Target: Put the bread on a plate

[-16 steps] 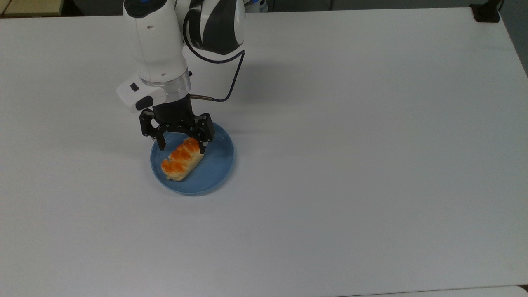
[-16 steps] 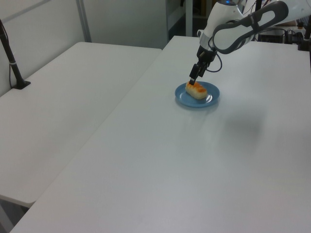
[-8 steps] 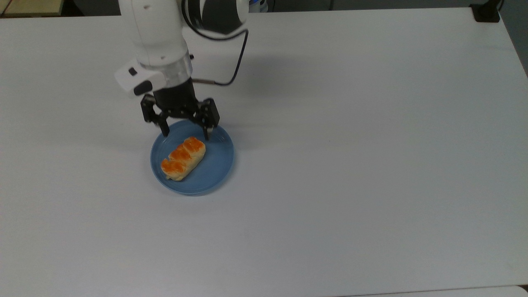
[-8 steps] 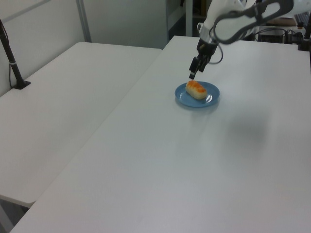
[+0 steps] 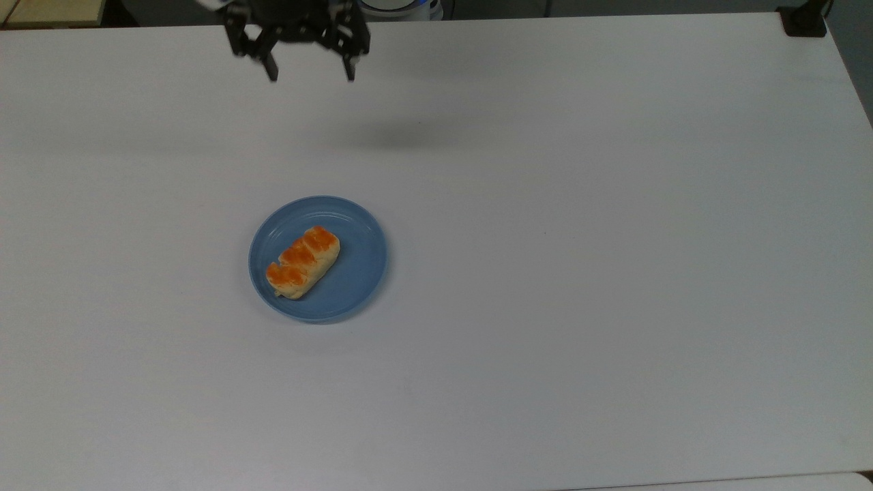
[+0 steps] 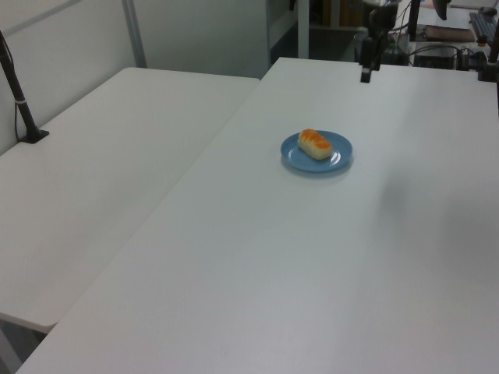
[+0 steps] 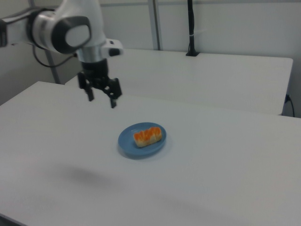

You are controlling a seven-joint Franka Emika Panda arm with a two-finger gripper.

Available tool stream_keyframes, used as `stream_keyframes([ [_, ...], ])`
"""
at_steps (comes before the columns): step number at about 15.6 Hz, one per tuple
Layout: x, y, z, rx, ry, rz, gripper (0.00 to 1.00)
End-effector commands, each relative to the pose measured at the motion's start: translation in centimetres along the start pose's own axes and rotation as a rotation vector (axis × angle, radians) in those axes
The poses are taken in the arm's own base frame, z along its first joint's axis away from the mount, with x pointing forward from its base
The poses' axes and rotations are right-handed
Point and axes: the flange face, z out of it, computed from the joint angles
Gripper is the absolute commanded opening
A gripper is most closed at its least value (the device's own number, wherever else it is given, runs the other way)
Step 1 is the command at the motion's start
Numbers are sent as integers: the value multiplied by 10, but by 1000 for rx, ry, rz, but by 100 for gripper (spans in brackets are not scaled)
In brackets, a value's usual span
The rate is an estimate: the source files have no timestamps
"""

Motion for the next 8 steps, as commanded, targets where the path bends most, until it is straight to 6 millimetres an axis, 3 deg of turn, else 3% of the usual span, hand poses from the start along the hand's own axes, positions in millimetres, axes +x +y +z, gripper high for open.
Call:
stream_keyframes([
  [1, -13, -29, -14, -31, -55, -40, 100],
  [6, -5, -11, -17, -38, -2, -30, 100],
  [8, -3, -11, -7, -34, -30, -54, 100],
])
